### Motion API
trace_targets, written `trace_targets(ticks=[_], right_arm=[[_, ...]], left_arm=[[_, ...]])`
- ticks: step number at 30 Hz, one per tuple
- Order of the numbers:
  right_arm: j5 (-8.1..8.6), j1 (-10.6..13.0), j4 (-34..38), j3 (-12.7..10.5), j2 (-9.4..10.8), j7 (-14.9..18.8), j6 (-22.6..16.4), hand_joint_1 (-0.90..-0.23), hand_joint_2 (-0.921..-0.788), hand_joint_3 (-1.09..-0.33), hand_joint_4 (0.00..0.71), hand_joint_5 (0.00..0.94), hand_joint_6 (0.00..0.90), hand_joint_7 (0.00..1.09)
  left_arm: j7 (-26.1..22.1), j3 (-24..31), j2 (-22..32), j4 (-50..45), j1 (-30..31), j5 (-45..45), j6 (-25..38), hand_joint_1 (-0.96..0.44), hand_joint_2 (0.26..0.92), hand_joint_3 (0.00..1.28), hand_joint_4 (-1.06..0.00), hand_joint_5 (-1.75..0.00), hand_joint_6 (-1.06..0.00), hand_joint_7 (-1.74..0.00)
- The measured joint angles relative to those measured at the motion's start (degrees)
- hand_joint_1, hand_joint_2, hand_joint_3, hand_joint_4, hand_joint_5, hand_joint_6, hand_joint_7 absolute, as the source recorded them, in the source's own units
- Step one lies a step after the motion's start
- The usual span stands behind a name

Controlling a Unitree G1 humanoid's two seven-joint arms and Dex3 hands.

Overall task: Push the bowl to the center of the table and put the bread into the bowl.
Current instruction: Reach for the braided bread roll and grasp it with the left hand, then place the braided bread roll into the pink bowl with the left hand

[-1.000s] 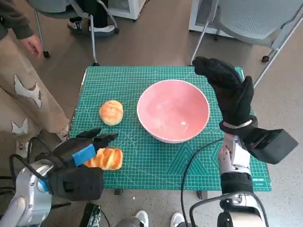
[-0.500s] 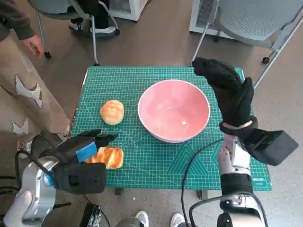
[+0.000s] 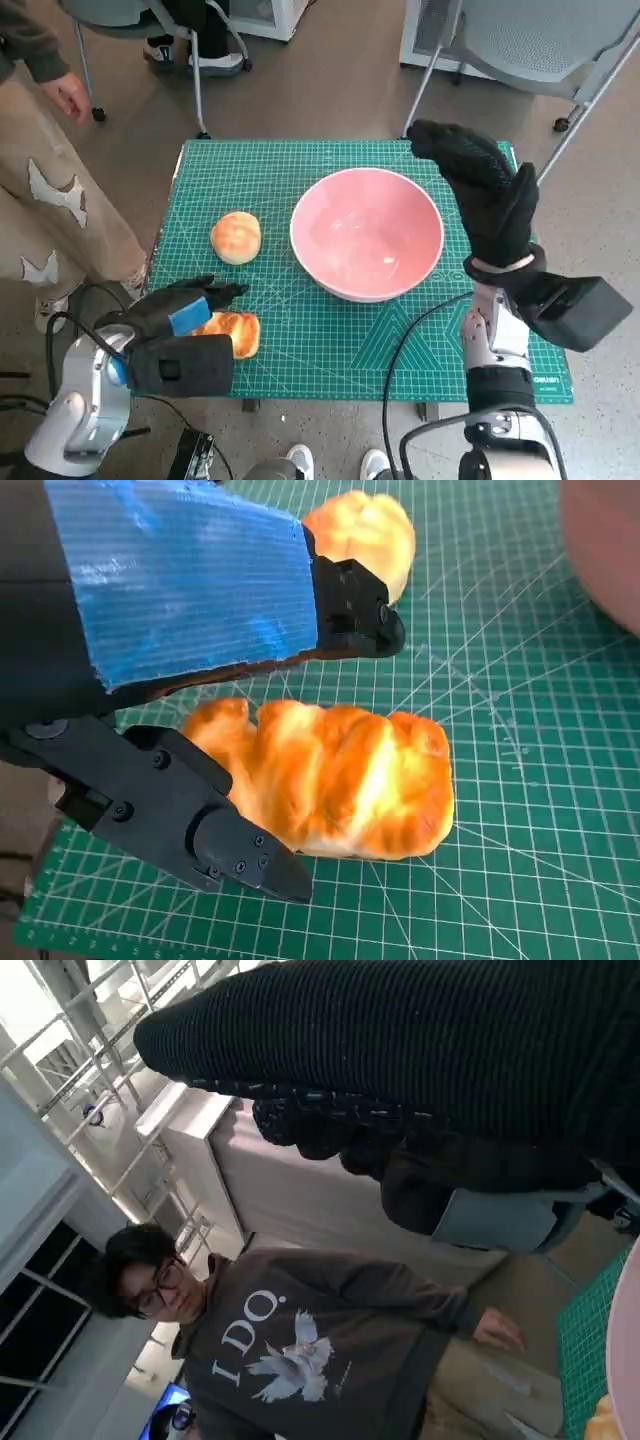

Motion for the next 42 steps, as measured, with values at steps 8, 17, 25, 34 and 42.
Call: trace_targets(ticks=[8, 17, 25, 34, 42], right_arm=[[0.07, 0.22, -0.36, 0.0, 0.02, 0.0, 0.04, -0.65, -0.921, -0.698, 0.236, 0.0, 0.109, 0.5], [0.11, 0.25, -0.64, -0.01, 0.03, 0.01, 0.23, -0.65, -0.921, -0.696, 0.235, 0.0, 0.105, 0.5], [0.17, 0.24, -0.63, -0.08, 0.03, 0.04, 0.4, -0.651, -0.921, -0.693, 0.235, 0.0, 0.097, 0.51], [0.27, 0.21, -0.51, -0.13, 0.03, 0.08, 0.41, -0.649, -0.921, -0.692, 0.236, 0.0, 0.093, 0.51], [0.41, 0.17, -0.36, -0.16, 0.03, 0.29, 0.42, -0.648, -0.921, -0.692, 0.236, 0.0, 0.091, 0.52]], left_arm=[[0.01, -1.16, -0.2, 1.19, -0.31, 1.74, 1.41, -0.22, 0.733, 0.01, -0.28, -0.15, -0.12, -0.66], [0.45, -1.41, -0.07, 0.59, -0.43, 3.0, 1.78, 0.14, 0.777, 0.28, -0.67, -1.21, -0.48, -1.04], [2.16, 0.07, -0.03, 0.37, -0.17, 1.24, -0.58, 0.01, 0.47, 0.86, -0.7, -1.41, -0.62, -1.28], [3.0, 0.84, 0.15, 0.98, 0.97, -1.47, -4.32, 0.0, 0.522, 0.8, -0.68, -1.4, -0.6, -1.3], [3.51, 1.43, 0.28, 1.27, 1.19, -1.69, -6.05, 0.0, 0.544, 0.76, -0.68, -1.38, -0.6, -1.29]])
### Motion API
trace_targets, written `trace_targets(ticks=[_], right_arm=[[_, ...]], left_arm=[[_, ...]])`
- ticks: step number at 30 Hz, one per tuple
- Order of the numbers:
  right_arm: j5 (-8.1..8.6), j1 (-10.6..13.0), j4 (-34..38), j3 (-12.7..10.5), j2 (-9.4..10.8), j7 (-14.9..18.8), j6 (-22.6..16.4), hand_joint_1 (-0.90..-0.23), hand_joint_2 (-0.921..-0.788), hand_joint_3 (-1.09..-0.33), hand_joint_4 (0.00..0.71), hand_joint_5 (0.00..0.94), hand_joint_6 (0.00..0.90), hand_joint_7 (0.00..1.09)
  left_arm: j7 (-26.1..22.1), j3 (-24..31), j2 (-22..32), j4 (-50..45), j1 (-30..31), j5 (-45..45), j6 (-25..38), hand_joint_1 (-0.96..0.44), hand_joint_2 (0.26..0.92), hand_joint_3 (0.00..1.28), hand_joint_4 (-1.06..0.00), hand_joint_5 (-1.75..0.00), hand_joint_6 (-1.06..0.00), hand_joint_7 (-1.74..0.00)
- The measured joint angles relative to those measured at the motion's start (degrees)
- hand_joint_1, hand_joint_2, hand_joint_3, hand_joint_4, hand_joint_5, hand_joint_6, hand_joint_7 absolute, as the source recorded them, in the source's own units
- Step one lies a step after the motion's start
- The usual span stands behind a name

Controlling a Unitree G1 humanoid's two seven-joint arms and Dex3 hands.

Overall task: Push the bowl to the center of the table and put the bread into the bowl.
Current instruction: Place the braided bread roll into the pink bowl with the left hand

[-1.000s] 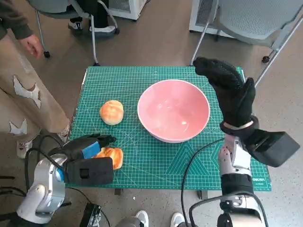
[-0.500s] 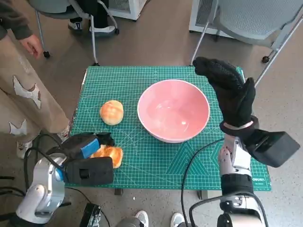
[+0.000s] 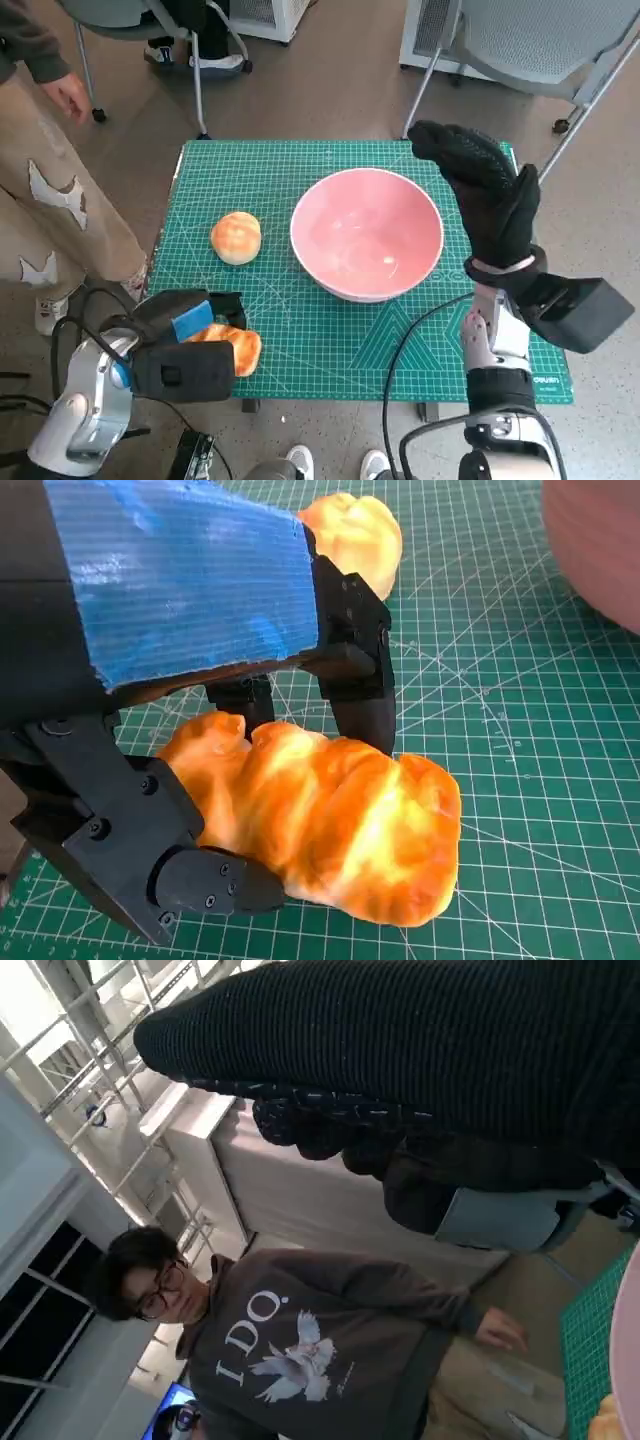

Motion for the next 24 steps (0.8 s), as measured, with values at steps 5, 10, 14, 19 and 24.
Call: trace_targets(ticks=[5, 10, 14, 19, 24], right_arm=[[0.07, -0.05, 0.23, -0.04, 0.0, 0.33, 0.01, -0.648, -0.921, -0.692, 0.236, 0.0, 0.09, 0.52], [0.08, -0.07, 0.37, -0.05, 0.0, 0.43, 0.03, -0.648, -0.921, -0.692, 0.236, 0.0, 0.089, 0.52], [0.1, -0.08, 0.49, -0.05, 0.0, 0.54, 0.05, -0.648, -0.921, -0.692, 0.236, 0.0, 0.088, 0.52], [0.1, -0.08, 0.54, -0.05, 0.0, 0.54, 0.06, -0.648, -0.921, -0.692, 0.236, 0.0, 0.087, 0.53], [0.09, -0.08, 0.58, -0.05, -0.01, 0.54, 0.06, -0.649, -0.921, -0.692, 0.236, 0.0, 0.087, 0.53]], left_arm=[[0.05, 0.42, 0.03, 0.3, 0.0, -0.17, -0.61, 0.0, 0.546, 0.76, -0.68, -1.38, -0.6, -1.28], [0.07, 0.61, 0.03, 0.62, -0.02, -0.29, -0.76, 0.0, 0.563, 0.74, -0.67, -1.38, -0.59, -1.28], [0.14, 0.73, 0.03, 0.9, -0.02, -0.29, -0.83, 0.0, 0.569, 0.73, -0.67, -1.38, -0.59, -1.28], [0.32, 0.98, 0.01, 0.96, -0.04, -0.43, -0.91, 0.0, 0.571, 0.72, -0.67, -1.38, -0.59, -1.28], [0.33, 1.41, 0.01, 0.94, -0.29, -1.24, -0.99, 0.0, 0.572, 0.72, -0.67, -1.38, -0.59, -1.28]])
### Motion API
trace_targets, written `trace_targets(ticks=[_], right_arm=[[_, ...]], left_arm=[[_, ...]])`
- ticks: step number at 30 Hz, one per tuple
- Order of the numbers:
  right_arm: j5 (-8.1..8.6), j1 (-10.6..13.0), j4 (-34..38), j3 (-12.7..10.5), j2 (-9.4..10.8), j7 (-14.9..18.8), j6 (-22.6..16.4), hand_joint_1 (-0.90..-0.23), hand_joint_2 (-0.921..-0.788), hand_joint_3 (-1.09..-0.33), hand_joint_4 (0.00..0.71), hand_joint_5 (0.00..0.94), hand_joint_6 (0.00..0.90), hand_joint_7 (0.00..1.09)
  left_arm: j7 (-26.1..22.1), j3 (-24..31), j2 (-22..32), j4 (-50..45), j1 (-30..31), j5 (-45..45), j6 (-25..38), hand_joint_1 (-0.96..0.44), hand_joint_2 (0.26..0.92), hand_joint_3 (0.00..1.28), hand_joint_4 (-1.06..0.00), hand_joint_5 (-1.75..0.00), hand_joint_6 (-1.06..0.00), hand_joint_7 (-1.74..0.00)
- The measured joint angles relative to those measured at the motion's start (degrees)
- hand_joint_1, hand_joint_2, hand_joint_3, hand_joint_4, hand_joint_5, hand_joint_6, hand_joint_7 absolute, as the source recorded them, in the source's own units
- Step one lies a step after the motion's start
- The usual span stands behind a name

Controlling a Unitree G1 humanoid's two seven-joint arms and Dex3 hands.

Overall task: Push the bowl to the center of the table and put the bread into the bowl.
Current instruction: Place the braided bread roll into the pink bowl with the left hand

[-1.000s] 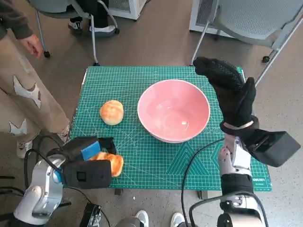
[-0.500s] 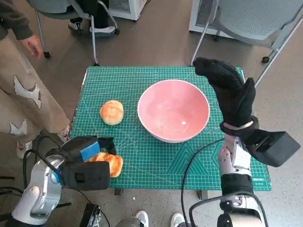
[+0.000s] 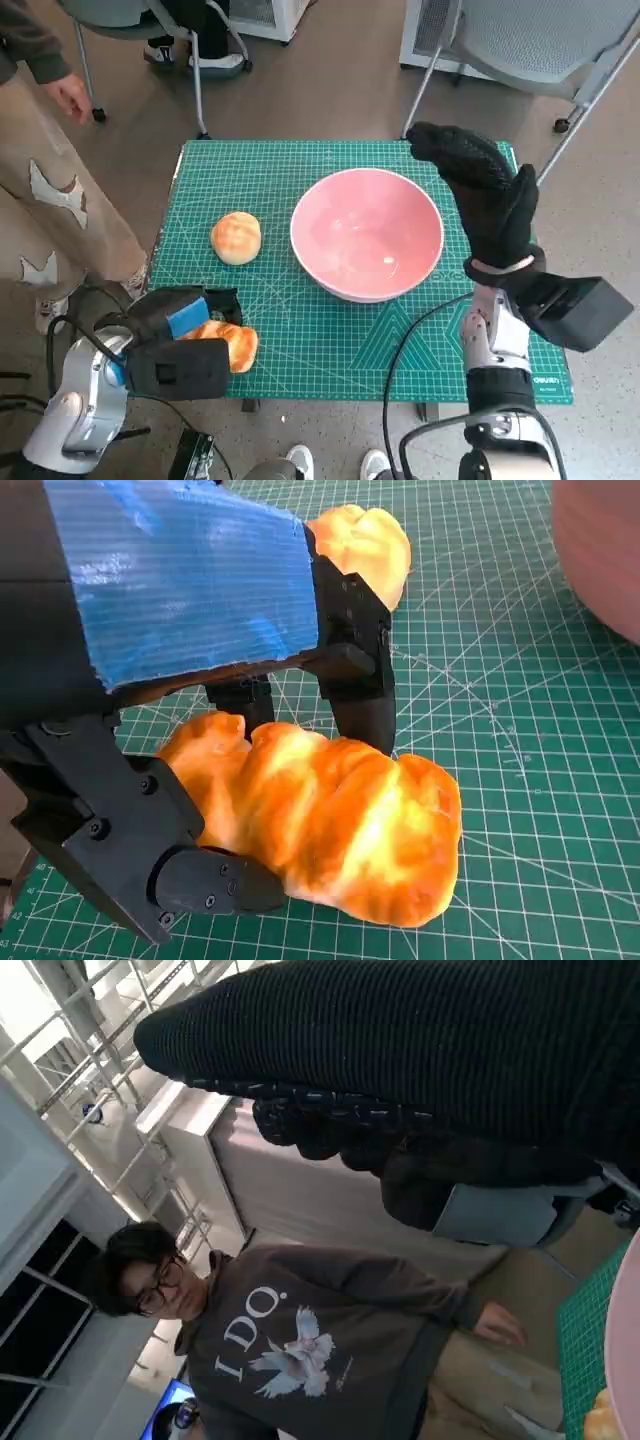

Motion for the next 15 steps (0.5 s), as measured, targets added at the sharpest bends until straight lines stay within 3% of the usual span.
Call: trace_targets(ticks=[4, 15], right_arm=[[-0.01, -0.06, 0.32, -0.02, -0.03, 0.0, 0.0, -0.65, -0.921, -0.692, 0.236, 0.0, 0.086, 0.53], [-0.02, -1.03, 2.02, -0.25, -0.15, 0.02, 0.01, -0.636, -0.921, -0.693, 0.236, 0.0, 0.085, 0.53]], left_arm=[[-0.18, 0.48, 0.0, -0.4, -0.7, -0.42, 0.34, 0.0, 0.572, 0.72, -0.67, -1.38, -0.59, -1.28], [-2.55, 4.51, -0.14, -7.96, -7.84, -2.1, 4.44, 0.0, 0.688, 0.48, -0.71, -1.26, -0.62, -1.18]])
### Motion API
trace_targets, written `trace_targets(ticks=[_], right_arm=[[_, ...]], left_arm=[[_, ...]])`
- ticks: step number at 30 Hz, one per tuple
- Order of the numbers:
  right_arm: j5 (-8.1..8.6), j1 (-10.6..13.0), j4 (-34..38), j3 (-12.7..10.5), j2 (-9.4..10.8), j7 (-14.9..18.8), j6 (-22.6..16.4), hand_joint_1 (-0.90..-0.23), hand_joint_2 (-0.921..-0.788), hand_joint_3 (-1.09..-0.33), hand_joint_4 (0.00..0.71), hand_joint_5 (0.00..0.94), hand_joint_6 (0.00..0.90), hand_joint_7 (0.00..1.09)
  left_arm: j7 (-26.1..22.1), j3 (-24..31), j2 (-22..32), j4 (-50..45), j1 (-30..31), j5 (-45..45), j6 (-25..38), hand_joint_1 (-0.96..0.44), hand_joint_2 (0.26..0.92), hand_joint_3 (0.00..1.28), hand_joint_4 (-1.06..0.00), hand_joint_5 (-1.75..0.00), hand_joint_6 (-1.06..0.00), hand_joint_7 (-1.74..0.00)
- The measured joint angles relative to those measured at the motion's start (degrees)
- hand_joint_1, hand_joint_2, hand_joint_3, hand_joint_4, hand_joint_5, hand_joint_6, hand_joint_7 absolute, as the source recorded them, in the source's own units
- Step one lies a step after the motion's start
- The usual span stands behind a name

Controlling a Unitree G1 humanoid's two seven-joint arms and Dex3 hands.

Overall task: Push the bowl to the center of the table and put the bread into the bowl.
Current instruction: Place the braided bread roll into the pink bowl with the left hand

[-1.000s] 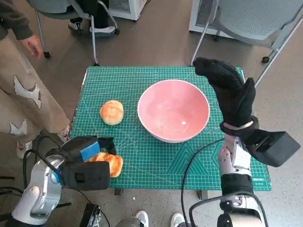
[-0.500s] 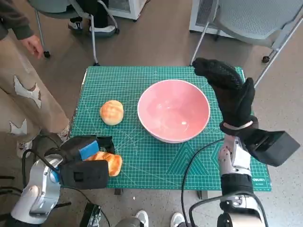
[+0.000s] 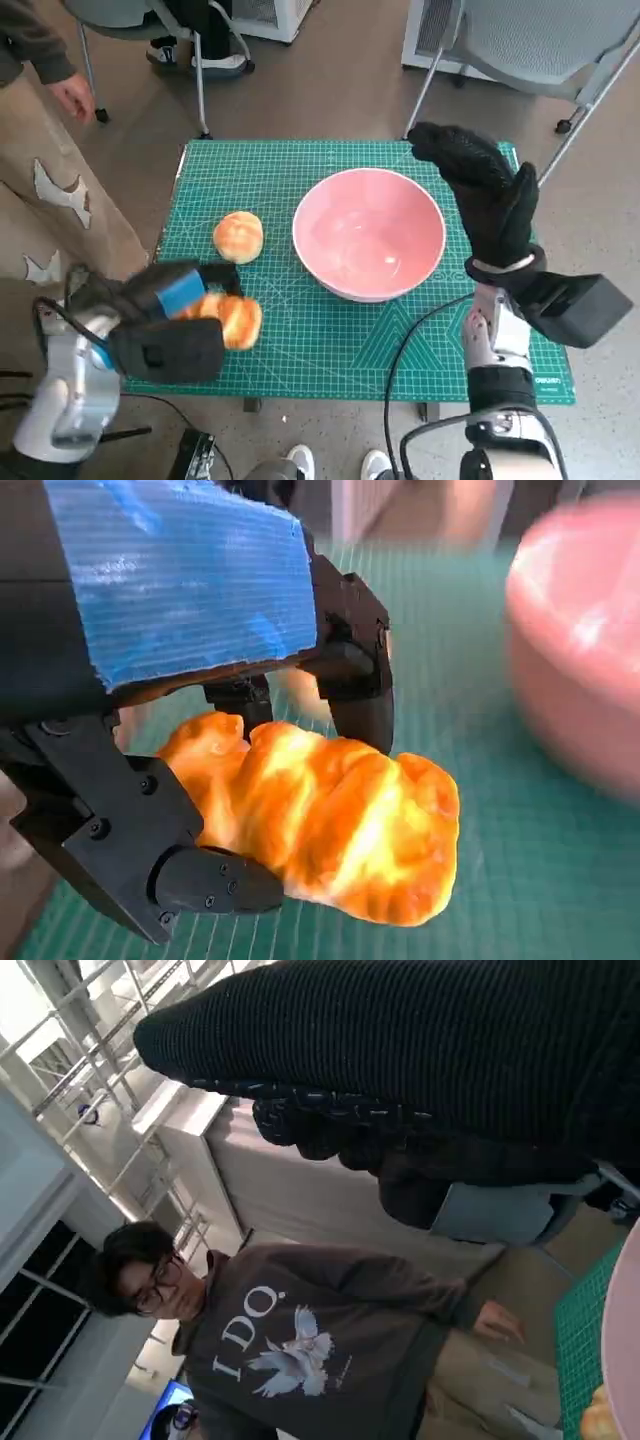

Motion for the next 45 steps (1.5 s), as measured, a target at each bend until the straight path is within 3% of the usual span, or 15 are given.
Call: trace_targets(ticks=[7, 18, 24, 31, 45], right_arm=[[-0.04, -0.46, 0.93, 0.04, 0.07, 0.07, -0.02, -0.639, -0.921, -0.691, 0.237, 0.001, 0.087, 0.53], [-0.03, -0.45, 0.92, 0.05, 0.08, 0.35, -0.03, -0.642, -0.921, -0.69, 0.237, 0.001, 0.088, 0.53], [0.03, -0.36, 0.46, 0.02, 0.02, 0.5, 0.0, -0.649, -0.921, -0.69, 0.236, 0.0, 0.087, 0.53], [0.01, 0.18, -1.61, 0.07, -0.2, 0.49, 0.43, -0.655, -0.921, -0.689, 0.234, 0.0, 0.085, 0.53], [-0.46, 2.36, -4.77, -0.45, -0.95, -1.27, 1.05, -0.644, -0.921, -0.698, 0.237, 0.002, 0.078, 0.54]], left_arm=[[3.32, 1.28, -1.89, -4.02, -7.09, 1.22, 1.54, 0.0, 0.768, 0.32, -0.74, -1.19, -0.64, -1.13], [5.89, -1.27, -6.74, -6.72, -16.68, 6.39, 4.98, 0.0, 0.759, 0.31, -0.76, -1.23, -0.69, -1.02], [5.91, -3.6, -9.5, -5.41, -21.88, 6.36, 4.81, 0.0, 0.838, 0.14, -0.79, -1.17, -0.73, -0.96], [5.07, -7.76, -11.83, 2.83, -29.7, 5.56, 2.06, 0.0, 0.899, 0.06, -0.75, -1.2, -0.68, -1.01], [5.11, -13.83, -17.88, 23.29, -40.98, 3.61, -5.62, 0.0, 0.917, 0.05, -0.72, -1.19, -0.65, -1.09]])
